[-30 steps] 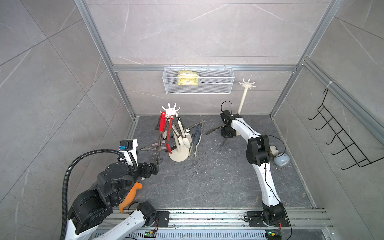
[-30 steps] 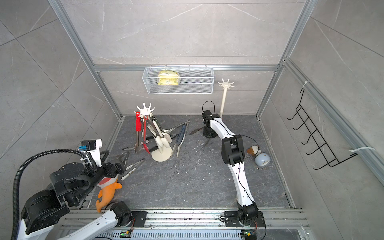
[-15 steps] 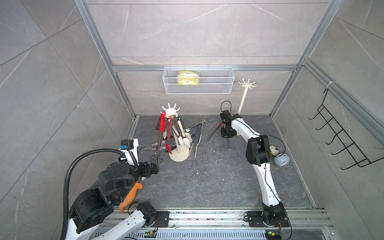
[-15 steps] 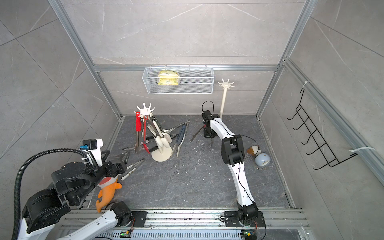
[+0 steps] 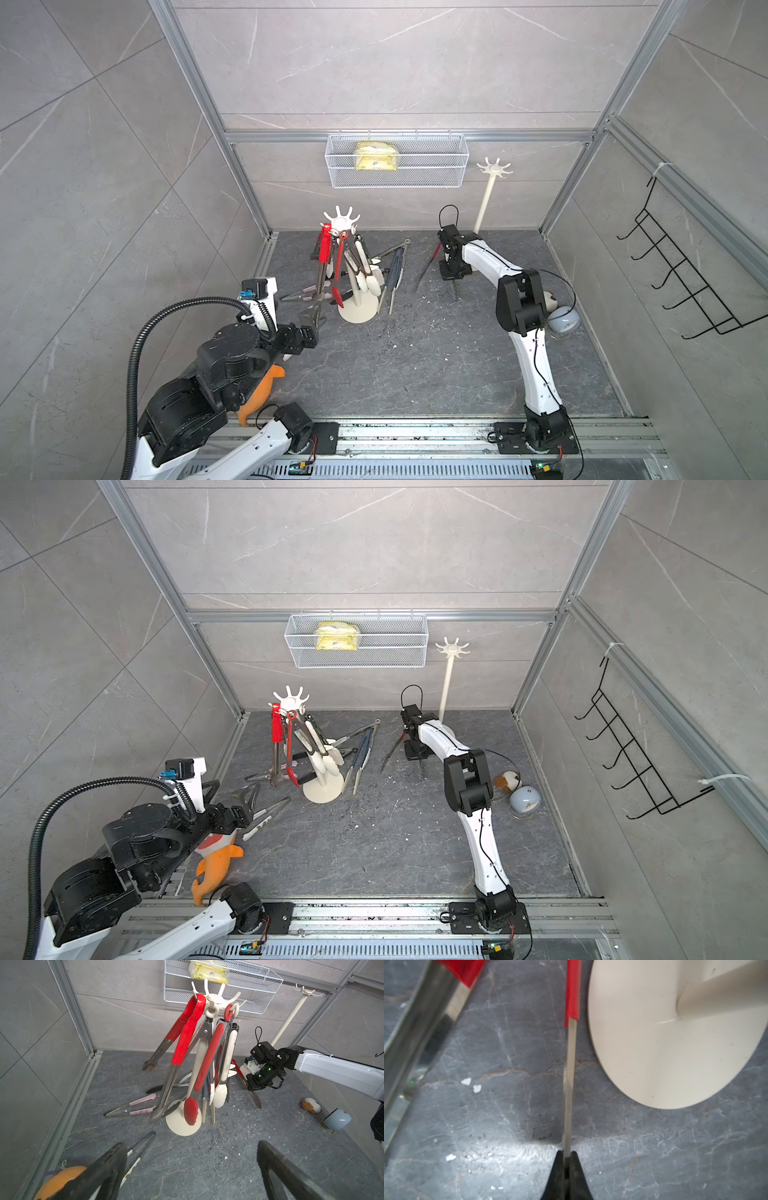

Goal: Hang food tongs on kitchen utensil racks
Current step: Pick up the food tongs from the center of the board.

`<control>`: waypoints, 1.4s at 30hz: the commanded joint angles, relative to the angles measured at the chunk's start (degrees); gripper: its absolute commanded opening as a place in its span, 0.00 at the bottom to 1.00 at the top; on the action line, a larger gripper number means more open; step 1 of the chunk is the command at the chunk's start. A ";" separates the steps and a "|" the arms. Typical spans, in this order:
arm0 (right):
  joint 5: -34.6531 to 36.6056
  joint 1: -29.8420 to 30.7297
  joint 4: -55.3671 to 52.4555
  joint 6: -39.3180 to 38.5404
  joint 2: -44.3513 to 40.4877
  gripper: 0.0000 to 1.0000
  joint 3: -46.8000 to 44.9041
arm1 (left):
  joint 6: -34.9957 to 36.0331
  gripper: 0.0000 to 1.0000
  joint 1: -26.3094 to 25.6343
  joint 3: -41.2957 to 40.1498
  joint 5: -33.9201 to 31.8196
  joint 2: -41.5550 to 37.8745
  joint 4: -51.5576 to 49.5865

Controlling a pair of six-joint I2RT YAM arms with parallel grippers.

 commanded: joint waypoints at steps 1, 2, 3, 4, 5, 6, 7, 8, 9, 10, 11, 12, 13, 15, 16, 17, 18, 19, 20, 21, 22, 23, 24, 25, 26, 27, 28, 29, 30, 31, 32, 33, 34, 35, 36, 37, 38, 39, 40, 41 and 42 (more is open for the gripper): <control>-0.69 0.18 4.22 -2.56 -5.26 0.00 -1.92 | 0.05 1.00 -0.16 0.73 -0.46 0.89 2.27; -0.72 0.17 4.92 -2.90 -6.03 0.00 -2.72 | 0.14 0.99 -0.13 0.77 -0.34 1.07 2.43; -0.97 0.26 5.97 -3.49 -6.93 0.00 -3.71 | 0.14 0.99 -0.17 0.65 -0.21 1.15 2.57; -1.21 0.20 7.19 -4.11 -7.84 0.00 -4.83 | 0.13 0.99 -0.16 0.52 -0.21 1.24 2.71; -1.51 0.18 8.07 -4.67 -8.73 0.00 -5.85 | 0.20 0.99 -0.17 0.48 -0.09 1.33 2.79; -1.84 0.24 9.33 -5.38 -9.81 0.00 -7.08 | 0.26 0.99 -0.18 0.48 0.00 1.38 2.88; -2.08 0.20 10.67 -6.01 -10.75 0.00 -8.27 | 0.14 0.99 -0.17 0.32 -0.03 1.42 2.89; -2.44 0.20 12.17 -6.87 -12.01 0.00 -9.67 | 0.23 0.99 -0.16 0.27 0.10 1.42 2.98; -2.99 0.25 13.93 -7.71 -13.22 0.00 -11.20 | 0.19 0.99 -0.23 0.24 0.09 1.42 3.06; -3.64 0.18 15.42 -8.51 -14.23 0.00 -12.50 | 0.17 0.99 -0.16 0.16 0.15 1.36 3.15; -4.48 0.20 16.88 -9.46 -15.32 0.00 -13.81 | 0.20 0.99 -0.16 0.11 0.14 1.33 3.22; -5.21 0.18 18.18 -10.35 -16.32 0.00 -15.08 | 0.19 0.99 -0.15 0.07 0.18 1.42 3.24; -5.81 0.18 19.53 -11.28 -17.33 0.00 -16.29 | 0.23 0.99 -0.18 0.10 0.19 1.42 3.24; -7.47 0.16 22.55 -13.31 -19.55 0.00 -19.04 | 0.19 0.99 -0.16 0.06 0.14 1.42 3.24; -8.73 0.11 24.46 -14.50 -20.74 0.00 -20.63 | 0.26 0.99 -0.16 0.07 0.10 1.42 3.24; -9.95 0.14 26.11 -15.33 -21.85 0.00 -22.08 | 0.24 0.99 -0.20 0.05 0.16 1.42 3.24; -11.59 0.17 27.86 -16.65 -22.99 0.00 -23.61 | 0.25 0.99 -0.16 -0.06 0.15 1.34 3.27; -13.31 0.18 29.69 -17.86 -24.10 0.00 -24.80 | 0.26 0.99 -0.16 -0.05 0.13 1.34 3.33; -14.96 0.07 30.94 -18.71 -24.97 0.00 -25.79 | 0.20 0.99 -0.15 -0.15 0.23 1.33 3.31; -16.83 0.00 32.37 -19.76 -26.07 0.00 -26.81 | 0.27 0.99 -0.18 -0.24 0.25 1.33 3.41; -18.78 -0.08 33.38 -20.78 -26.88 0.00 -27.58 | 0.24 0.99 -0.23 -0.30 0.33 1.35 3.50; -20.37 -0.03 34.01 -21.55 -27.43 0.00 -27.97 | 0.36 0.99 -0.18 -0.39 0.31 1.39 3.64; -22.06 -0.14 34.42 -22.23 -28.09 0.00 -28.16 | 0.29 0.99 -0.16 -0.51 0.38 1.42 3.75; -23.48 -0.16 34.59 -22.79 -28.38 0.00 -28.01 | 0.35 0.99 -0.15 -0.58 0.45 1.42 3.82; -24.45 -0.29 34.77 -23.12 -28.63 0.00 -27.99 | 0.34 0.99 -0.15 -0.60 0.50 1.42 3.86; -26.18 -0.39 35.13 -23.27 -29.00 0.00 -27.93 | 0.32 0.99 -0.20 -0.70 0.61 1.42 3.94; -28.11 -0.63 35.48 -23.37 -29.23 0.00 -27.88 | 0.36 0.99 -0.16 -0.77 0.56 1.38 3.94; -29.27 -0.75 35.50 -23.58 -29.42 0.00 -27.68 | 0.25 0.99 -0.20 -0.90 0.63 1.33 3.94; -30.97 -0.79 35.42 -24.05 -29.53 0.00 -27.35 | 0.14 0.99 -0.17 -0.99 0.67 1.25 4.03; -32.24 -0.91 35.55 -24.25 -29.77 0.00 -27.22 | 0.15 0.99 -0.16 -1.12 0.79 1.16 4.03; -33.50 -0.94 35.83 -24.50 -30.01 0.00 -27.29 | 0.15 0.99 -0.14 -1.10 0.88 1.16 4.12; -34.93 -1.11 36.52 -25.14 -30.39 0.00 -27.58 | 0.10 0.99 -0.18 -1.21 0.89 1.07 4.11; -36.70 -1.13 37.98 -25.71 -31.07 0.00 -28.49 | 0.10 1.00 -0.16 -1.21 0.83 1.00 4.03; -38.09 -1.15 39.57 -26.30 -31.78 0.00 -29.58 | 0.05 0.99 -0.20 -1.17 0.89 0.98 4.03; -39.26 -1.23 41.78 -26.91 -32.76 0.00 -30.95 | 0.01 0.99 -0.16 -1.25 0.89 0.90 3.96; -40.38 -1.31 43.88 -27.15 -33.56 0.00 -32.40 | -0.03 0.99 -0.23 -1.18 0.86 0.89 3.91; -41.19 -1.52 45.29 -27.21 -34.05 0.00 -33.16 | 0.00 0.99 -0.18 -1.17 0.81 0.89 3.94; -42.22 -1.64 46.23 -27.10 -34.49 0.00 -33.60 | -0.07 0.99 -0.20 -1.19 0.86 0.89 3.93; -43.46 -1.89 46.42 -27.08 -34.56 0.00 -33.51 | -0.06 0.99 -0.17 -1.17 0.88 0.89 3.86; -44.52 -2.01 46.16 -27.35 -34.53 0.00 -33.24 | -0.06 0.99 -0.16 -1.21 0.95 0.89 3.92; -45.74 -2.17 45.98 -27.59 -34.53 0.00 -32.92 | 0.01 1.00 -0.16 -1.30 1.00 0.89 3.94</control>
